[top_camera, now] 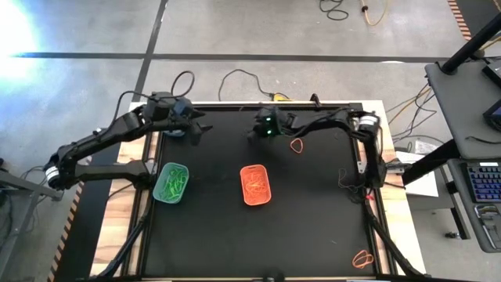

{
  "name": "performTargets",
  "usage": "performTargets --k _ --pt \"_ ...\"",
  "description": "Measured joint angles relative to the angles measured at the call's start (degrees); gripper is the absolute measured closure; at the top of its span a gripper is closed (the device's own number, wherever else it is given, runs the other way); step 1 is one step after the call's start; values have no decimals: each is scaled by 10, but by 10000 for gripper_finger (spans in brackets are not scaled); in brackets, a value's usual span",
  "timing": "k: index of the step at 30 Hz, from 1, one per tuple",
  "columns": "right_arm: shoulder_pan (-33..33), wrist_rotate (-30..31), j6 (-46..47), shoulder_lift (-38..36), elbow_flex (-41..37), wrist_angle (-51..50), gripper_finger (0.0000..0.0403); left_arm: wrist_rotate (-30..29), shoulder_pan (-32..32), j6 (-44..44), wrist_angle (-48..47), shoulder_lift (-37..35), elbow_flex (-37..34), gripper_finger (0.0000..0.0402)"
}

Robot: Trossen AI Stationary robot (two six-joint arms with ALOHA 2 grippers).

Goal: Sort rubber bands into baskets
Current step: Move the purple rubber band

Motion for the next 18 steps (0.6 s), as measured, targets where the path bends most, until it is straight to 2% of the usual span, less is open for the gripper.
performTargets --k 4,8,10,15,18 --pt "21 9 -58 52 68 -68 391 -2 0 -23 0 -2 -25 91" --pt "46 19 -107 73 111 -65 390 -3 -3 -25 11 -7 -64 91" --pt "56 19 -128 79 125 -66 390 12 -4 -38 40 -13 -80 91" --pt "69 19 -128 82 136 -70 382 42 -6 -84 190 -31 -115 91" --pt "70 19 -112 78 136 -80 354 45 -5 -69 204 -28 -137 91"
